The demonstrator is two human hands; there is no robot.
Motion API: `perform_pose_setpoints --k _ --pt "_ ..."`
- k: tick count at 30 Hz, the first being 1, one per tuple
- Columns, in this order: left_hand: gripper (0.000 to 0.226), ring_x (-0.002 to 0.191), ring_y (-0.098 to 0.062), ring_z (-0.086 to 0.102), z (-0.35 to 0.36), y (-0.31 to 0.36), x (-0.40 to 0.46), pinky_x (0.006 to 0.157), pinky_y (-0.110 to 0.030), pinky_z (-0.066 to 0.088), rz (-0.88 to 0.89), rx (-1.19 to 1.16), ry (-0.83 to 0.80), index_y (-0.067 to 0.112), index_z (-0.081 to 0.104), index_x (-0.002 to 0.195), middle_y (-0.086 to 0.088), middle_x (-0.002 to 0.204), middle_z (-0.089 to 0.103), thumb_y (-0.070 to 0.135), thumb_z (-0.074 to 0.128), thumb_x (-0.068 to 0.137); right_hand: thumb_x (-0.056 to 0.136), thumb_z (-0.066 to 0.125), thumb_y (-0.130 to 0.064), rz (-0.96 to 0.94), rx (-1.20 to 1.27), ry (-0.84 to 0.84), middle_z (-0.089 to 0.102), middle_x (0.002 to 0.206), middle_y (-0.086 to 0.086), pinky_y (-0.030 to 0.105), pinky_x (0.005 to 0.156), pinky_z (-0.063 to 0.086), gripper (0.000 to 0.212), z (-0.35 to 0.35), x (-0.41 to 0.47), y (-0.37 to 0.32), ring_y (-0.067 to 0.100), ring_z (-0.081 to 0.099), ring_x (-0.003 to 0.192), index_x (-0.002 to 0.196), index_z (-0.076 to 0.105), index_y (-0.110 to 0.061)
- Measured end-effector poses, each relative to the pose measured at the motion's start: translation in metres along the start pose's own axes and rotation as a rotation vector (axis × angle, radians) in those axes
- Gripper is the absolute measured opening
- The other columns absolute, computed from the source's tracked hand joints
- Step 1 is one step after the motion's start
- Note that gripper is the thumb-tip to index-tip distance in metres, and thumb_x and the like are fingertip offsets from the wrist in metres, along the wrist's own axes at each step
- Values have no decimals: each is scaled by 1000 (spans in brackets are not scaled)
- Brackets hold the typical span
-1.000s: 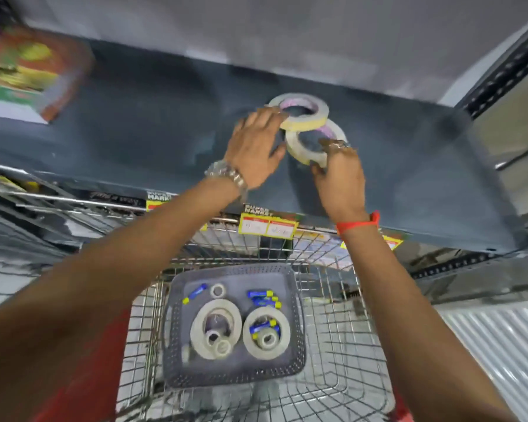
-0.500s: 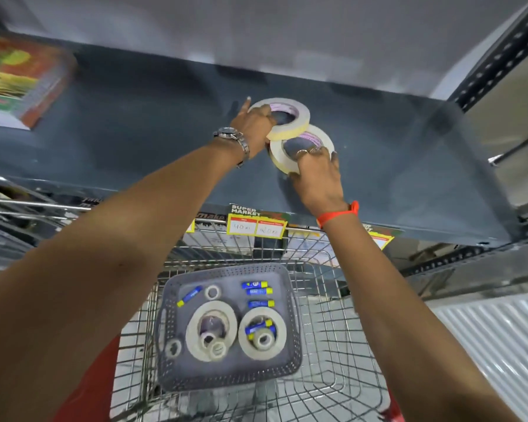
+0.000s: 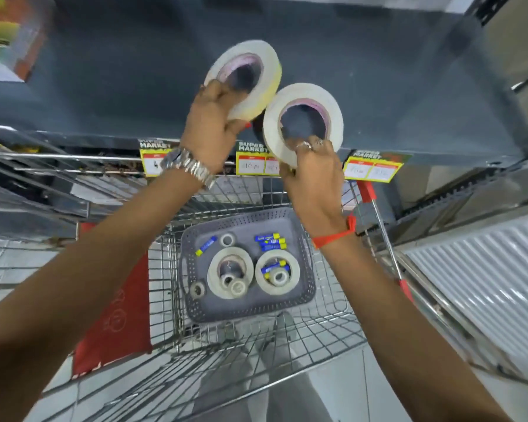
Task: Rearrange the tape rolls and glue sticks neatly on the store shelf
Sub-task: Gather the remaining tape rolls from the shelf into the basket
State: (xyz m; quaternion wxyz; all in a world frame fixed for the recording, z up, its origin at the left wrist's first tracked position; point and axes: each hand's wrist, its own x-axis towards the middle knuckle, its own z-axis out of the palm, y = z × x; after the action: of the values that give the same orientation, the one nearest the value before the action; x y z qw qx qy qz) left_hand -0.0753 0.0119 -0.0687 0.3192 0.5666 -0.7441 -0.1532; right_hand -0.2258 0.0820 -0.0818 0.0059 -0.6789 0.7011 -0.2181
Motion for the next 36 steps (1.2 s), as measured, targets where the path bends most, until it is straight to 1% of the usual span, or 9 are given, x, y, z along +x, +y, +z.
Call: perform_pose_setpoints --k 6,11,17,21,24,27,30,33,36 --pt "33 97 -19 55 24 -40 -135 101 -45 26 334 370 12 11 64 110 -9 99 70 25 54 82 68 75 -32 -62 -94 -113 71 84 10 34 70 52 28 43 -87 6 30 66 76 83 70 -9" --pt "35 81 -18 70 68 -92 -210 89 -45 49 263 523 -366 21 66 102 0 90 73 30 69 68 46 85 -30 -112 -207 -492 69 67 6 28 62 54 34 86 -127 16 26 66 65 71 70 -12" --pt "51 73 -20 71 103 -116 -240 75 -42 57 1 555 -642 20 72 97 -3 79 73 34 84 49 80 58 -9 -108 -192 -827 65 111 19 39 94 44 26 134 -131 26 35 55 110 105 63 -4" --pt "60 98 -26 67 120 -124 -245 95 -51 45 -154 451 -655 15 63 115 -11 104 70 26 84 60 82 55 -3 -89 -154 -865 64 114 18 39 91 48 31 158 -131 34 34 57 109 113 60 -6" --pt "68 139 -25 29 127 -126 -249 116 -51 9 -288 392 -745 17 26 142 -9 150 31 38 58 85 81 63 -10 -38 -112 -899 60 122 16 38 94 46 41 163 -132 40 34 52 115 122 56 -10" --pt "73 145 -24 5 129 -127 -254 116 -53 -1 -270 433 -715 15 10 146 -7 157 8 50 41 90 83 61 -8 7 -87 -869 58 123 16 37 92 46 39 161 -132 41 33 52 115 122 55 -10" --pt "71 144 -26 13 121 -115 -244 116 -59 3 -135 476 -653 14 16 145 -10 155 17 55 28 89 86 57 -6 15 -102 -856 57 124 17 38 90 46 34 157 -127 37 33 52 114 120 55 -7" --pt "65 140 -24 20 104 -97 -215 117 -48 -5 41 495 -401 12 30 139 -13 148 36 51 29 87 87 55 -6 35 -85 -900 57 124 19 39 95 45 34 163 -126 32 34 52 116 120 55 -3" --pt "63 145 -14 -7 81 -77 -179 114 -43 -13 111 416 -144 14 21 142 -9 153 23 52 22 92 89 53 -8 19 -141 -965 56 127 18 42 106 38 36 180 -130 29 35 49 120 124 51 -2"
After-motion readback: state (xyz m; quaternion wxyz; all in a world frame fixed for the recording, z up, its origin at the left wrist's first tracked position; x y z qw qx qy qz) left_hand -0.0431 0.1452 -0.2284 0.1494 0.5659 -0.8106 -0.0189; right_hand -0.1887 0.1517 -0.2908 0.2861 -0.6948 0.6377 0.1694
